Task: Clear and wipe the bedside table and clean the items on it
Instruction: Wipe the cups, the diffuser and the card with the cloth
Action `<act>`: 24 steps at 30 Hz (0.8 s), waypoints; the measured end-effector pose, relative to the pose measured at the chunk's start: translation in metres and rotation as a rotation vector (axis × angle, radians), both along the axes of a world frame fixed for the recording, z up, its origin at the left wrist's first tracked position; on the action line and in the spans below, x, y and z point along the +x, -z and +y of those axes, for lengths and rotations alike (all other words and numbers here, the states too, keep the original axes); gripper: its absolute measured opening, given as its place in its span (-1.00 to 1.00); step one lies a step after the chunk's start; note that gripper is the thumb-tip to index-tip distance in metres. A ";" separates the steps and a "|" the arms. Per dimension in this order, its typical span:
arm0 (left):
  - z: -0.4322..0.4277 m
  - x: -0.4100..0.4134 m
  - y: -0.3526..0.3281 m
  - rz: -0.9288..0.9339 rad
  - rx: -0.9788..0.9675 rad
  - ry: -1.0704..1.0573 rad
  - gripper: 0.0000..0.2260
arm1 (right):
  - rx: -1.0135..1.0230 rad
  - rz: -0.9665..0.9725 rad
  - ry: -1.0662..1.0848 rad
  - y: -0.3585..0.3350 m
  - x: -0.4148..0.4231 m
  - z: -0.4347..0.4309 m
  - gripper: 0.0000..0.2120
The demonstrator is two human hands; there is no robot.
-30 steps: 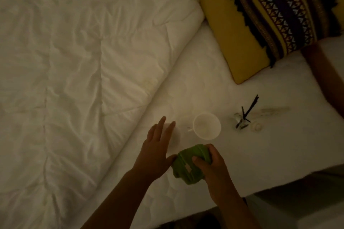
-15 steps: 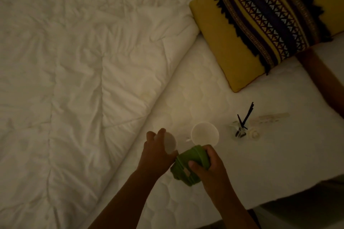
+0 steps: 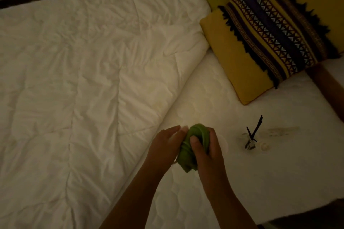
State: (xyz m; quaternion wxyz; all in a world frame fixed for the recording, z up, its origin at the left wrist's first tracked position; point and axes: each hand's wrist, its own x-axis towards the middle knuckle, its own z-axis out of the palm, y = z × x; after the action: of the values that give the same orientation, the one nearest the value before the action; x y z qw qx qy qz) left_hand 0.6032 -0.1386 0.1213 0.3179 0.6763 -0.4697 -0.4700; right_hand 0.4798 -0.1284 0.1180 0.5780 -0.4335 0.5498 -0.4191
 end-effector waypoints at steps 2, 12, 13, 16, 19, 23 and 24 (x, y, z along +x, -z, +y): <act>0.004 0.002 0.001 0.015 -0.017 -0.035 -0.59 | 0.017 0.013 0.010 0.002 0.004 0.000 -0.84; 0.024 0.013 0.000 0.194 0.011 -0.061 -0.49 | 0.647 -0.543 0.031 0.012 -0.002 -0.012 -0.58; 0.024 0.014 -0.003 0.225 -0.009 -0.051 -0.48 | 0.712 -0.606 0.010 0.012 -0.003 -0.014 -0.50; 0.024 0.016 -0.009 0.270 -0.051 -0.007 -0.41 | 0.785 -0.720 -0.108 0.006 -0.005 -0.018 -0.57; 0.024 0.018 -0.013 0.277 -0.084 0.030 -0.39 | 0.811 -0.815 -0.162 0.007 -0.007 -0.018 -0.60; 0.025 0.017 -0.015 0.268 -0.093 0.055 -0.40 | 0.894 -0.825 -0.110 0.013 -0.011 -0.013 -0.61; 0.026 0.016 -0.015 0.261 -0.086 0.054 -0.41 | 0.905 -0.830 -0.095 0.014 -0.012 -0.011 -0.63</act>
State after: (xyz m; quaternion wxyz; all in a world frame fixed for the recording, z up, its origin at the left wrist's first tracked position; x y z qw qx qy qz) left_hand 0.6192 -0.1128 0.1368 0.3920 0.5823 -0.4622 -0.5419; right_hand 0.4681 -0.1393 0.1036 0.8886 0.0299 0.3824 -0.2517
